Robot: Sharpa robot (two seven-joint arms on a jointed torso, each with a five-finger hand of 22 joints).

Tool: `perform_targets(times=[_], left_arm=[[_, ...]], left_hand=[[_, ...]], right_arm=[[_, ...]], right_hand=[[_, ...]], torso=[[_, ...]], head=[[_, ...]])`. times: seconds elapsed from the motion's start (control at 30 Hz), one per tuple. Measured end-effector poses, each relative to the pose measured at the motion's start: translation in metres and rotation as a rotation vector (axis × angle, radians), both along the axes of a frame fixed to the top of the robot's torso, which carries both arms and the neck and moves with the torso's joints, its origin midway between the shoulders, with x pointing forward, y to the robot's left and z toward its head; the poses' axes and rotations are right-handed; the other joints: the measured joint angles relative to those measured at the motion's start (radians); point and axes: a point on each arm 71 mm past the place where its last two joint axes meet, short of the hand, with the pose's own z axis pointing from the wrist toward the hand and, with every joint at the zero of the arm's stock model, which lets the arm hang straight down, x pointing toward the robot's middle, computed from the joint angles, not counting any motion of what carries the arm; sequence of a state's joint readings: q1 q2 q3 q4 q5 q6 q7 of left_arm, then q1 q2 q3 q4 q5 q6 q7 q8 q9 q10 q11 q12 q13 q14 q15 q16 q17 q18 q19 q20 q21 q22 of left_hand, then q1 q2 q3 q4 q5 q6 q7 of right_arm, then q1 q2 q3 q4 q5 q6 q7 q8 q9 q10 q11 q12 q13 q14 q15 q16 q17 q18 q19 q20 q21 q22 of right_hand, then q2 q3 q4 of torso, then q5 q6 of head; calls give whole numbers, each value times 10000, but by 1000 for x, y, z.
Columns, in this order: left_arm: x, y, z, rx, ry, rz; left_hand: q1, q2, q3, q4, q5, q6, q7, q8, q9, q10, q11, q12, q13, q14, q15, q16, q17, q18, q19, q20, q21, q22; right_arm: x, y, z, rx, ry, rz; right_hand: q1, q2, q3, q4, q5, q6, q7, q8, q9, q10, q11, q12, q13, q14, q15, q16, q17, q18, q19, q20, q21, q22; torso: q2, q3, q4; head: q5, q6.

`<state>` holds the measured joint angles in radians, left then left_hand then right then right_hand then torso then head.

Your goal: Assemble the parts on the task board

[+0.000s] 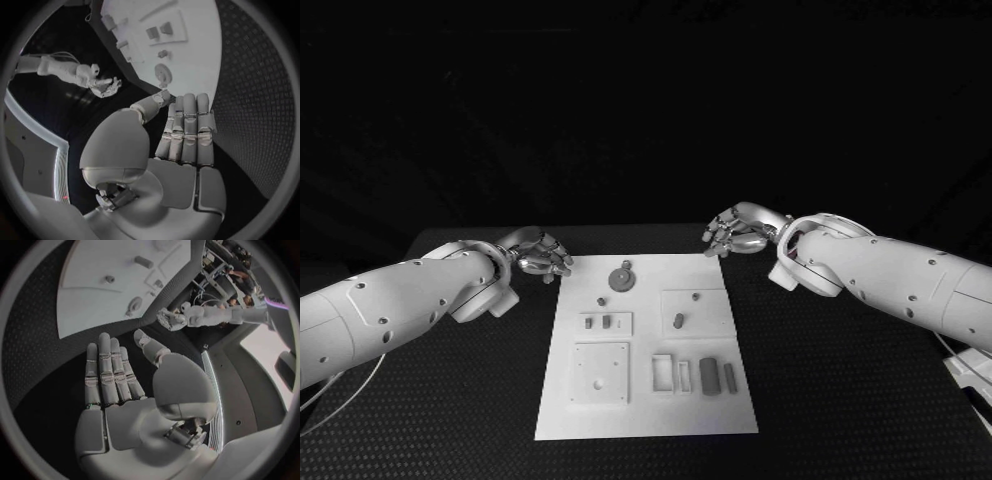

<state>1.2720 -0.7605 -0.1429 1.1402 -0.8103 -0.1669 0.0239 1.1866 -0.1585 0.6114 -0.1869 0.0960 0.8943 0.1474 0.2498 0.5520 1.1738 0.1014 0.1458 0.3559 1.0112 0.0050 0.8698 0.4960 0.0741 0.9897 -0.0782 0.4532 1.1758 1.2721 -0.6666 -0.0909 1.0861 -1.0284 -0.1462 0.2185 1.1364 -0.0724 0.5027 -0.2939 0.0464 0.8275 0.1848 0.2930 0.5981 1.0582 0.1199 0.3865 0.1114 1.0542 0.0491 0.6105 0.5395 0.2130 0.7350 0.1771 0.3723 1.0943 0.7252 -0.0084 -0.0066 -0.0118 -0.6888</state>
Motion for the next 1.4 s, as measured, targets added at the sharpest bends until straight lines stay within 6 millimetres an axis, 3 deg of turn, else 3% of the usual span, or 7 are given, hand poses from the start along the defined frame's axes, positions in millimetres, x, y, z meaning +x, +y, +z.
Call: perform_targets(times=[0.3,0.33,0.47,0.73,1.0,1.27,1.4], left_arm=[[-11,-3,10,-2777,582,512],[-11,-4,13,-2873,520,500],[-11,-6,22,-3117,294,405],[-13,-11,24,-3336,134,334],[-14,-12,25,-3413,35,371],[-13,-12,25,-3446,-3,423],[-13,-12,25,-3455,-9,443]], left_hand=[[-211,59,-301,-79,0,-209,60,89,-50,-433,238,-346,-216,-51,148,-623,-38,-157,-109,33,-391,-219],[-211,59,-316,-94,0,-209,60,90,-60,-449,253,-346,-231,-52,149,-690,-33,-167,-110,34,-447,-234],[-211,59,-328,-106,0,-209,60,139,-75,-520,293,-414,-258,-125,221,-799,0,-210,-162,86,-550,-268],[-211,59,-370,-94,0,-244,96,175,-98,-629,328,-461,-295,-159,255,-879,48,-237,-199,123,-618,-292],[-210,59,-382,-107,0,-264,115,175,-108,-666,357,-499,-318,-195,291,-928,77,-290,-234,159,-642,-292],[-210,59,-383,-107,0,-317,168,174,-133,-704,391,-499,-328,-196,292,-986,120,-370,-233,159,-678,-292],[-210,60,-407,-83,0,-325,259,174,-146,-704,391,-499,-327,-196,292,-986,148,-380,-233,160,-678,-291]], right_arm=[[-19,15,-14,-2177,-674,1045],[-21,17,-15,-2370,-738,1112],[-27,24,-22,-2984,-992,1294],[-36,37,-39,-3935,-1412,1454],[-37,43,-46,-4381,-1780,1401],[-40,49,-55,-4220,-2036,1320],[-39,52,-54,-4098,-2222,1254]], right_hand=[[160,-160,-38,28,0,152,-82,0,-29,380,-151,-425,-95,1259,-469,558,514,292,1547,-104,271,-189],[215,-221,-105,16,0,163,-93,0,-49,432,-203,-479,-105,1625,-538,825,667,419,1948,-224,449,-160],[194,-279,-145,30,0,165,-97,-16,-118,445,-217,-721,-177,2342,-687,1531,1113,430,2827,-594,814,-44],[446,-288,-156,42,0,122,-55,-181,-330,-85,-19,-1616,-464,2679,-496,2832,1985,410,3604,-1024,1177,172],[604,-131,584,83,0,123,-55,-264,-507,-132,-1,-2181,-457,2675,-399,3869,2579,351,3709,-991,1075,179],[480,-255,896,43,0,336,-108,-264,-549,-454,321,-2679,-455,2147,-124,3884,2541,337,3292,-827,767,167],[532,-300,924,15,0,337,-108,-263,-591,420,28,-2256,-186,1962,-342,3988,2597,333,3271,-848,910,434]], torso=[[-5,-6,-4],[-5,-7,0],[-5,-6,7],[6,-6,7],[10,-7,-6],[14,0,3],[14,7,1]], head=[[-13,25],[-7,31],[3,43],[54,49],[59,36],[68,-4],[82,-16]])
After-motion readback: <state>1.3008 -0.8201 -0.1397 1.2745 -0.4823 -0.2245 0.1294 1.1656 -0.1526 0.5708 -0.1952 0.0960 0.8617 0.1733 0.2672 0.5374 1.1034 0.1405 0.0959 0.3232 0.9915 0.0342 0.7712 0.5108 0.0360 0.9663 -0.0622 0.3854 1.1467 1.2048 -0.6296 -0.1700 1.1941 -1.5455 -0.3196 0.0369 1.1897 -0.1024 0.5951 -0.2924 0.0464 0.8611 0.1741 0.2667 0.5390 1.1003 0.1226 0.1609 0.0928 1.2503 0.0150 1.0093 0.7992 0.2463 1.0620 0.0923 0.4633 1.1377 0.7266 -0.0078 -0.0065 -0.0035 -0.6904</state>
